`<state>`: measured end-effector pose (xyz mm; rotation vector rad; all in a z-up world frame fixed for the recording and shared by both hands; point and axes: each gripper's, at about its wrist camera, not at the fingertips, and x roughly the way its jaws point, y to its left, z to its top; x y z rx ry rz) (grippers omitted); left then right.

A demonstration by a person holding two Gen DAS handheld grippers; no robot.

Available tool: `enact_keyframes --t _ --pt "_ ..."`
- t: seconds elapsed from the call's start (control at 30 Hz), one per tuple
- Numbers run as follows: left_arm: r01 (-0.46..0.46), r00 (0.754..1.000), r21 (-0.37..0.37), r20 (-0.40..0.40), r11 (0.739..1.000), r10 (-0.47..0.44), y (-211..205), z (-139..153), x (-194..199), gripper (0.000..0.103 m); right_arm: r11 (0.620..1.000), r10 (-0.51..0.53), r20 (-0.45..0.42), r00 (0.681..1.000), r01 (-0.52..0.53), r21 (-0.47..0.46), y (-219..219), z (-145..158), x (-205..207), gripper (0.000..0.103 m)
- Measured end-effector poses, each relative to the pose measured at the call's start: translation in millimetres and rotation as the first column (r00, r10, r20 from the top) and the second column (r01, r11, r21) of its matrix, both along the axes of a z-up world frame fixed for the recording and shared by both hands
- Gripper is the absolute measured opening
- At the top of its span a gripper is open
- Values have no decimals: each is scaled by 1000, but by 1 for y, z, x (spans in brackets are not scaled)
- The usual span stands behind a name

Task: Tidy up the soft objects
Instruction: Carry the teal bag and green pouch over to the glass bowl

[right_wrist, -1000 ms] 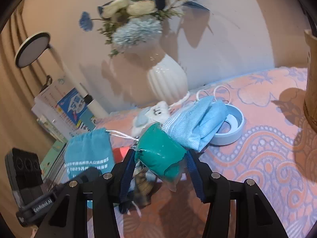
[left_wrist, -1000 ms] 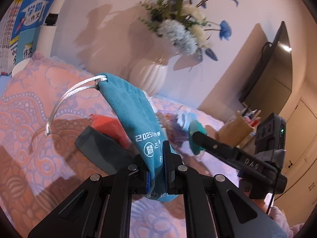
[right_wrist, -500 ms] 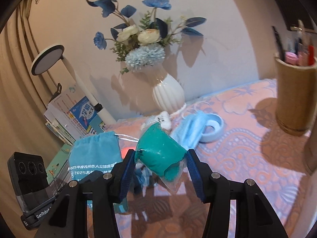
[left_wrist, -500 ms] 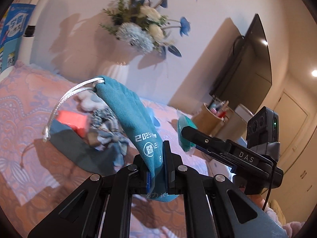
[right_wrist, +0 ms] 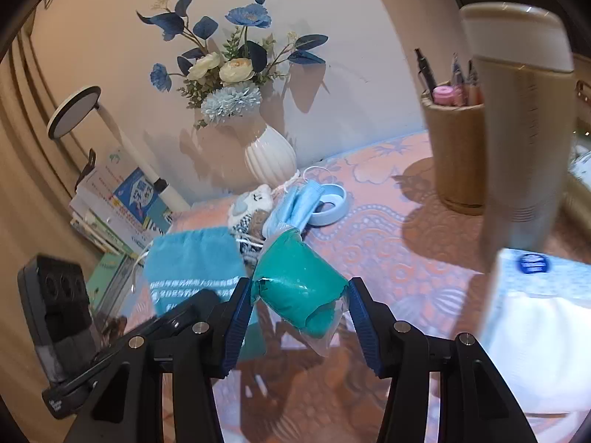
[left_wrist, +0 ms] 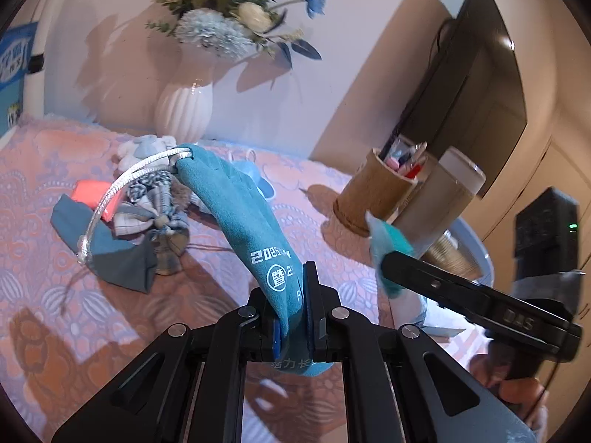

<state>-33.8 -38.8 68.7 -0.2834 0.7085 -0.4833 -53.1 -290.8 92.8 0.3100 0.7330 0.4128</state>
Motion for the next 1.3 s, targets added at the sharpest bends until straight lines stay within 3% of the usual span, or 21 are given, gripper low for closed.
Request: enact_keyframes --t 0.3,0.6,1.3 --pt "65 997 98 -41 993 -61 -61 13 -12 6 997 -72 32 997 71 34 -61 20 -33 51" --pt "149 989 167 -33 975 -145 -121 27 -25 6 981 -181 44 982 178 71 -125 30 -54 51" --pt "335 941 172 -6 926 -339 -202 49 -45 6 927 -362 20 932 358 113 -222 30 -80 51"
